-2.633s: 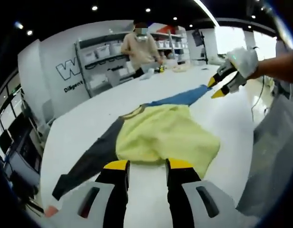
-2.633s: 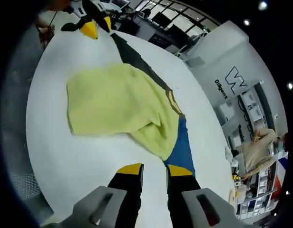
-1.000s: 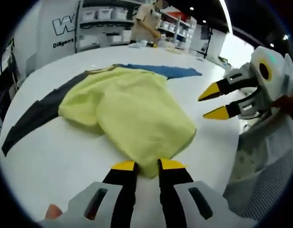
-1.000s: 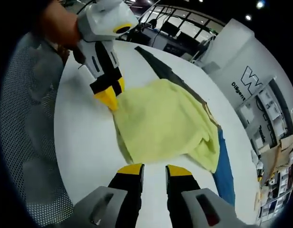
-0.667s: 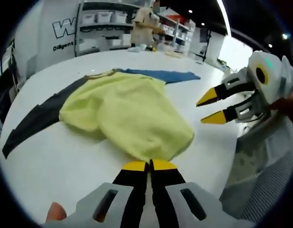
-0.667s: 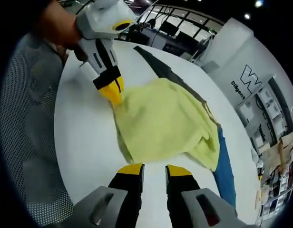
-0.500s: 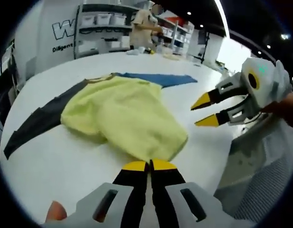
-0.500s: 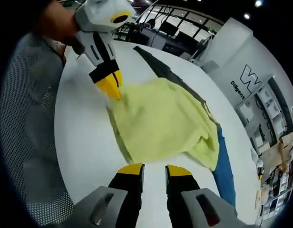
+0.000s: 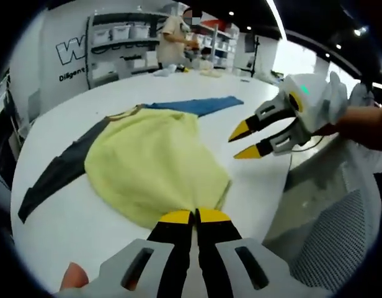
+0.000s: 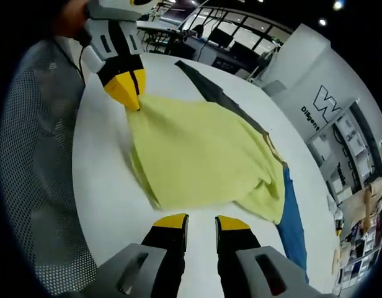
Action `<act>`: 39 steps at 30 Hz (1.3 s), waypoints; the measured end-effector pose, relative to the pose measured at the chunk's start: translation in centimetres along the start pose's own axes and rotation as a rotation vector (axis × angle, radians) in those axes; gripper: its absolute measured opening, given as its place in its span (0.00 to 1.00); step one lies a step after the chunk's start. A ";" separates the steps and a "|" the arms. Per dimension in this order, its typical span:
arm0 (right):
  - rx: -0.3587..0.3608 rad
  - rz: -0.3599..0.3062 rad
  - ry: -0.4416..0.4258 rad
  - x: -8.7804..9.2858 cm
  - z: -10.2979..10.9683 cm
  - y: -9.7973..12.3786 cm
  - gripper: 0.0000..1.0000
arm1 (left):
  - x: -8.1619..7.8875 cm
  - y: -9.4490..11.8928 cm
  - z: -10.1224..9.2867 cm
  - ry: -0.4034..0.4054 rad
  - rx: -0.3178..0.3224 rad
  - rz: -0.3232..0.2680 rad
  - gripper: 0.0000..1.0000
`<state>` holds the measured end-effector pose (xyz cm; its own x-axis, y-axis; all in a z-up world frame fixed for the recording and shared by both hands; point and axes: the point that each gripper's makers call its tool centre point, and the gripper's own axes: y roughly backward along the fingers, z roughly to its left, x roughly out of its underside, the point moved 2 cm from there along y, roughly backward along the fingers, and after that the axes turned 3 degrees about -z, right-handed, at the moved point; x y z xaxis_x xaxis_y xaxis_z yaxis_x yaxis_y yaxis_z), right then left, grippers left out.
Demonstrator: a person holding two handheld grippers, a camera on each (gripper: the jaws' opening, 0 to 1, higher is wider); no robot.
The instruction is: Fold the garment on the visible template until the final outline fits inside the template.
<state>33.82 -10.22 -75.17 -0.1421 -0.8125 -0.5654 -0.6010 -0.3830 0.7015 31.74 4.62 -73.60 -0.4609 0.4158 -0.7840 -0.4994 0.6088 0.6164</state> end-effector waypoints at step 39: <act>-0.289 -0.042 0.078 -0.6 4.0 -2.9 0.16 | -0.5 -0.7 1.0 0.089 0.023 -0.016 0.00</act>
<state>32.49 -6.87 -78.57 -0.0545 -0.8201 -0.5697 -0.3549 -0.5174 0.7787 33.03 4.63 -73.67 -0.5173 0.3447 -0.7833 -0.4905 0.6306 0.6015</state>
